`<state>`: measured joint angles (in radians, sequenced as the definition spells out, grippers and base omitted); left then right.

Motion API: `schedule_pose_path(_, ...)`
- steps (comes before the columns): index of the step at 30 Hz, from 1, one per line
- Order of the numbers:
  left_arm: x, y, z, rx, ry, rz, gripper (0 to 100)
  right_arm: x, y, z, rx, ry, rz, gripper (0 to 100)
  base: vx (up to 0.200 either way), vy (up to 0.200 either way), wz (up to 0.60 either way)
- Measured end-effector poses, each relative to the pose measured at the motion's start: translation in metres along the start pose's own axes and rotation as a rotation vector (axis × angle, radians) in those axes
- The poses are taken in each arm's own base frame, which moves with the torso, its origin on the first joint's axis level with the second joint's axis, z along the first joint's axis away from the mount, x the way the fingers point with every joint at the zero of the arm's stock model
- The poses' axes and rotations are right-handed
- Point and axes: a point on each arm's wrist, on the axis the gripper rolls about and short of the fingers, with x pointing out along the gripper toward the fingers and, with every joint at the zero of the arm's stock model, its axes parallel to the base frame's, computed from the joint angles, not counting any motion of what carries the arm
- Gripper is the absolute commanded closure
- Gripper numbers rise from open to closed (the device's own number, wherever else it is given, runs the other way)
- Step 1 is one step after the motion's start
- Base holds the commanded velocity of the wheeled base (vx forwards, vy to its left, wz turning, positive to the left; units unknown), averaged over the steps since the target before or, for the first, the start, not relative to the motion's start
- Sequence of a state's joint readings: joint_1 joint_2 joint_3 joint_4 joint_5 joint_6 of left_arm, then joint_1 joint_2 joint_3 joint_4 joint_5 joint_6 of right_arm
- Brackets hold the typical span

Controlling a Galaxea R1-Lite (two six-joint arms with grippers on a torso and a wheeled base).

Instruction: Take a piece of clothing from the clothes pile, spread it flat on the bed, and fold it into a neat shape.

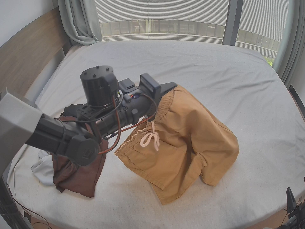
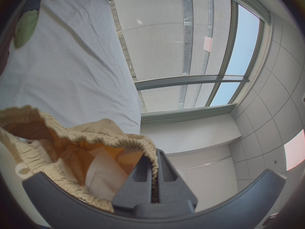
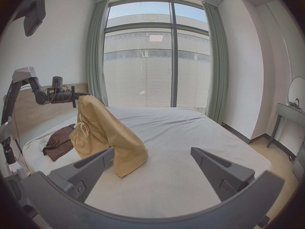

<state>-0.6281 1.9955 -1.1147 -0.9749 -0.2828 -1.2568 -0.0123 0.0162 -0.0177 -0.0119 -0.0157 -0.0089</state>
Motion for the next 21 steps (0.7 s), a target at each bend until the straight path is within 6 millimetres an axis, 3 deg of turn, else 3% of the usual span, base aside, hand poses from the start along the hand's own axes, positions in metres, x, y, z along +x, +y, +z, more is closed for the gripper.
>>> schedule_pose_path(7, -0.038, 0.026, 0.017, 0.057, -0.070, 0.051, 100, 0.000, 0.000, 0.000, 0.000, 0.000, 0.000, 0, 0.000, 0.000, 0.00)
schedule_pose_path(21, -0.093, 0.053, 0.041, 0.155, -0.137, 0.113, 100, 0.000, 0.000, 0.000, 0.000, 0.000, 0.000, 0, 0.000, 0.000, 0.00)
